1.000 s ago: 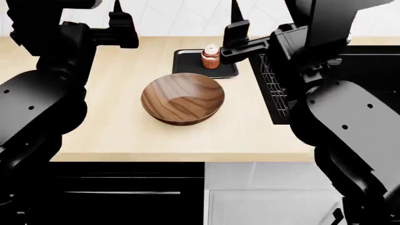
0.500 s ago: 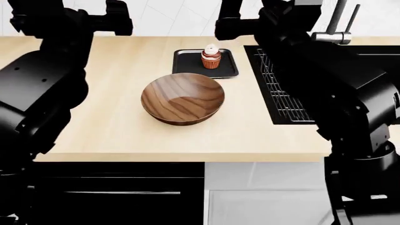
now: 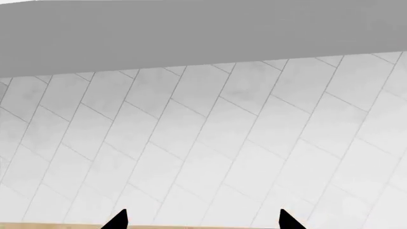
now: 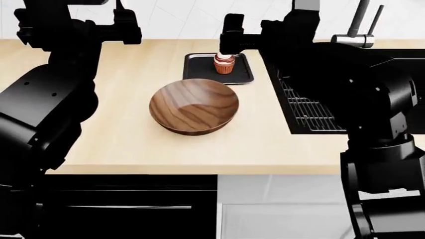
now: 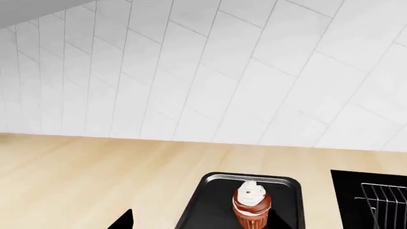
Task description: Move the fresh-baked cupcake off the tray onto the counter, and place the bowl used for mixing into the sink.
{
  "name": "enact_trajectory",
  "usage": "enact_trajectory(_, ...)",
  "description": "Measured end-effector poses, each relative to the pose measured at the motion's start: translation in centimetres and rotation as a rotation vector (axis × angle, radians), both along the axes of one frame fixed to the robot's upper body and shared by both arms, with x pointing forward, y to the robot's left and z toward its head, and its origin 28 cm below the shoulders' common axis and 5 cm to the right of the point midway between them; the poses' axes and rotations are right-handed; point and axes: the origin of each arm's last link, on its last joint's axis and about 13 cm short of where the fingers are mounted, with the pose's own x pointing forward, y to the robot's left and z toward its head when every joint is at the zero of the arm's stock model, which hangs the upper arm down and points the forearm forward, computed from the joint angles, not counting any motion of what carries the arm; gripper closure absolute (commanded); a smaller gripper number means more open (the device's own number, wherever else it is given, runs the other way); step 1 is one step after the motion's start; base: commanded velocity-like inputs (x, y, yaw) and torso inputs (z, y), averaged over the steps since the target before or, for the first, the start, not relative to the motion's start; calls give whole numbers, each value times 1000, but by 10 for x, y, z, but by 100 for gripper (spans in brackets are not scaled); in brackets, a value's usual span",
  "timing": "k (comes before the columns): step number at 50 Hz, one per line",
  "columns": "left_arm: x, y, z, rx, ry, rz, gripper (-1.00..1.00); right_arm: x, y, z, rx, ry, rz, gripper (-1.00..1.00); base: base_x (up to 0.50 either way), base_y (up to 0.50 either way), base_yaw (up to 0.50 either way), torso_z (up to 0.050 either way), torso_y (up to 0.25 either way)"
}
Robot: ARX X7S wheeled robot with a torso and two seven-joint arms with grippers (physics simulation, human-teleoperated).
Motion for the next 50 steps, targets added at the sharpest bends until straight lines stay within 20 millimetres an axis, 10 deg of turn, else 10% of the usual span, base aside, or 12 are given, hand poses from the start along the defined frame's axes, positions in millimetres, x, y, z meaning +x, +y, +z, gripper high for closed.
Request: enact_trajectory(50, 3, -1, -8, -10, 0, -5, -100, 5, 0, -8, -50, 68, 18, -100, 58, 0, 0, 0, 0)
